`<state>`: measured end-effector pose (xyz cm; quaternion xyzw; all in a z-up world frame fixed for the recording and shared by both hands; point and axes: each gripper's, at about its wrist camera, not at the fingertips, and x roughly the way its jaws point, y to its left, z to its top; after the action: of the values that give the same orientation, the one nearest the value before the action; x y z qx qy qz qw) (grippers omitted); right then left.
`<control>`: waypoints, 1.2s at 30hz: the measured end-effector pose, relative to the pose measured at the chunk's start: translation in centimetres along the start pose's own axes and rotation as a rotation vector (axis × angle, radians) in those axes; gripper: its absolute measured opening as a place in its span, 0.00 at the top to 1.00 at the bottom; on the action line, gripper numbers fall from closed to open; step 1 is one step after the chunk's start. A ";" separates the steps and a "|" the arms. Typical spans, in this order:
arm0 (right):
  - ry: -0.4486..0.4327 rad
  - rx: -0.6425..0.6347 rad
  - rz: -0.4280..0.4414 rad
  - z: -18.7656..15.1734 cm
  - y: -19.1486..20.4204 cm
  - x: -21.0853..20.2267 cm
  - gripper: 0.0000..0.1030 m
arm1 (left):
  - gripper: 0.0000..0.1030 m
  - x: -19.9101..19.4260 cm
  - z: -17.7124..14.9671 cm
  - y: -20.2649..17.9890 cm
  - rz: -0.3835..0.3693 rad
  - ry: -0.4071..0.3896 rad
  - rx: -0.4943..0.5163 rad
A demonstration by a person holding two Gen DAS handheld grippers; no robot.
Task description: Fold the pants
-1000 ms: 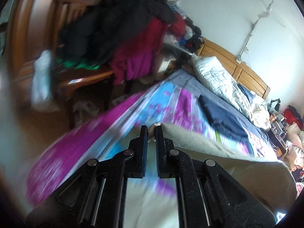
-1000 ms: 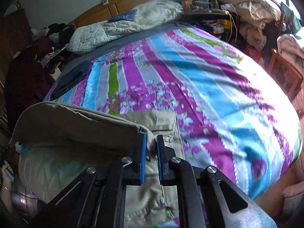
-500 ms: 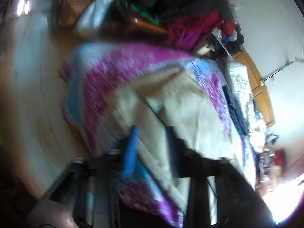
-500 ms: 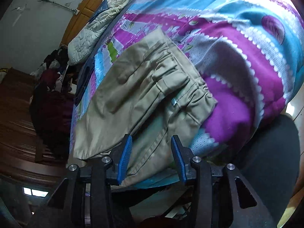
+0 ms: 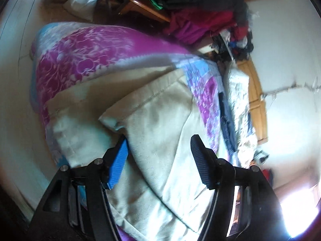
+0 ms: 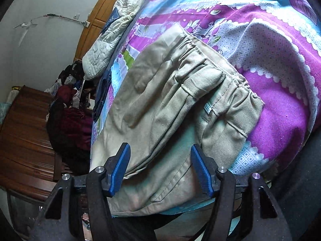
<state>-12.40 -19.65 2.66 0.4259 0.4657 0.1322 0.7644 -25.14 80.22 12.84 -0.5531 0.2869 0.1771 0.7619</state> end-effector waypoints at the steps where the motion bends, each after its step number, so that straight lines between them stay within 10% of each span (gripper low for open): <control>1: -0.007 0.005 0.006 0.0 0.0 -0.1 0.34 | 0.39 0.0 -0.1 -0.3 -0.001 0.003 0.014; 10: -0.057 0.056 0.052 2.6 -1.1 0.1 0.34 | 0.39 1.2 0.0 -1.8 -0.030 0.025 0.066; 21: -0.084 -0.077 -0.045 3.5 0.6 3.1 0.76 | 0.40 2.4 0.4 -0.8 -0.115 0.056 -0.006; 23: -0.092 -0.088 -0.081 3.5 0.8 3.1 0.83 | 0.50 2.4 0.6 -0.6 -0.112 0.057 -0.004; 25: -0.095 -0.117 -0.112 3.1 1.1 2.6 0.88 | 0.97 2.6 0.7 -0.8 -0.070 0.062 0.019; 28: -0.105 -0.184 -0.127 3.4 3.7 1.4 0.91 | 0.97 2.3 0.6 -2.0 0.026 0.058 0.130; 36: -0.151 -0.401 -0.058 3.0 8.4 -8.0 0.92 | 0.97 -4.7 1.3 -0.2 -0.071 -0.064 0.097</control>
<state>-12.54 -20.97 14.55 0.2603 0.3832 0.1680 0.8701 -28.36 81.58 16.30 -0.5195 0.2510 0.1534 0.8023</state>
